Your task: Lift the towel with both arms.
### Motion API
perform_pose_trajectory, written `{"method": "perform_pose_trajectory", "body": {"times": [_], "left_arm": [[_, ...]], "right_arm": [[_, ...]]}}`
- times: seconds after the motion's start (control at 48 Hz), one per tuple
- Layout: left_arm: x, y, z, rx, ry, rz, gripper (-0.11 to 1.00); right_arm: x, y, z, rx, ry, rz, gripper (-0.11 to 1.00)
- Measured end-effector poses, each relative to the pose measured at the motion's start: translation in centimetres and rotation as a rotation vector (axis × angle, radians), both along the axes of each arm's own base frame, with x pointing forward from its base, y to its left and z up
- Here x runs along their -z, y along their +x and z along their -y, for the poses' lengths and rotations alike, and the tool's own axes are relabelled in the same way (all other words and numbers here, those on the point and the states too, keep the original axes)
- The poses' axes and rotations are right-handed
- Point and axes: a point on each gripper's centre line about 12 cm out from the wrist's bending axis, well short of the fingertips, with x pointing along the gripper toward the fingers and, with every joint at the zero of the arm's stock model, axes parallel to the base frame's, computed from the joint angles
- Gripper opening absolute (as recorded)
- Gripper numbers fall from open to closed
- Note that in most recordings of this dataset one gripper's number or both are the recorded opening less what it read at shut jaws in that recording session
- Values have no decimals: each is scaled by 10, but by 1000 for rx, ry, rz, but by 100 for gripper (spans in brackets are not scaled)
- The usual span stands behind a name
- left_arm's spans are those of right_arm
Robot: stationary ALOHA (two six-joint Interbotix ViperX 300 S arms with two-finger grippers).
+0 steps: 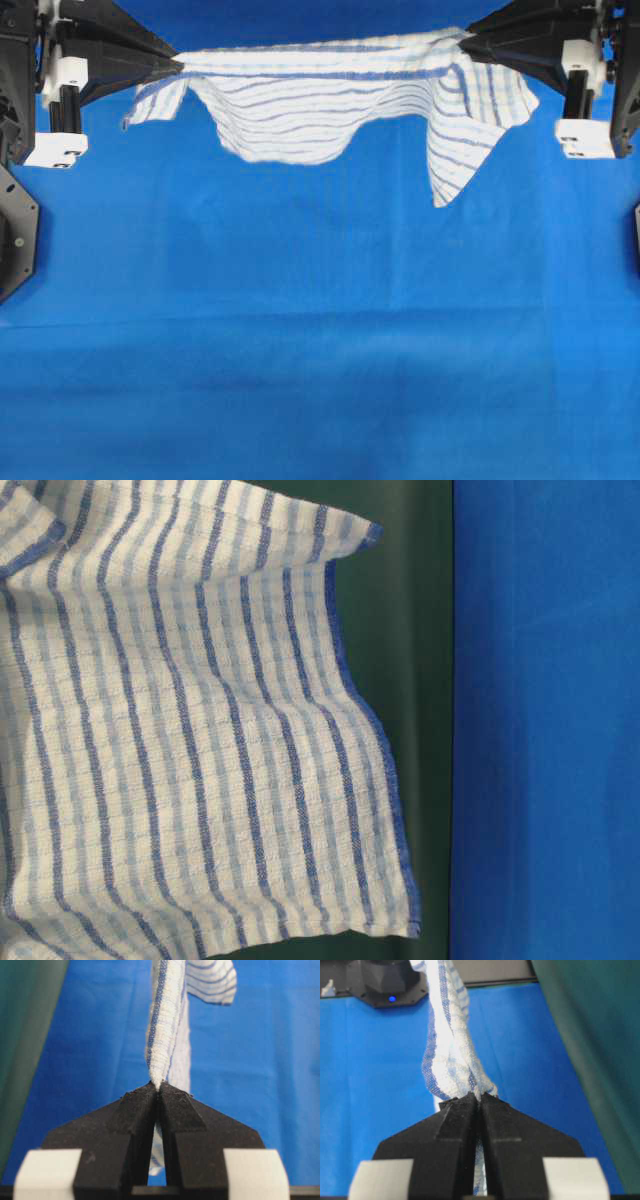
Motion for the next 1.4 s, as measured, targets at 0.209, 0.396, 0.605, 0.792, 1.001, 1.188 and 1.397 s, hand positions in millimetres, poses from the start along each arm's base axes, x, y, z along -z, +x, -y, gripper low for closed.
{"method": "perform_pose_trajectory", "body": {"times": [0.209,0.396,0.605,0.792,1.001,1.188,1.397], "left_arm": [[-2,-2,0,-1,1,11,21],[-3,-2,0,-1,1,14,78],[1,-2,0,3,8,5,92],[22,0,0,-2,-10,-36,92],[67,12,-2,-6,-22,-71,92],[111,26,-5,-10,-27,-84,92],[153,43,-8,-11,-37,-123,92]], "right_arm": [[0,0,2,6,-33,-6,4],[-1,-1,4,15,-50,-6,56],[0,-1,4,21,-47,-16,62],[24,1,5,34,-23,-97,62],[74,4,6,49,24,-217,62],[124,10,6,59,67,-319,62],[168,18,5,45,84,-384,62]]}}
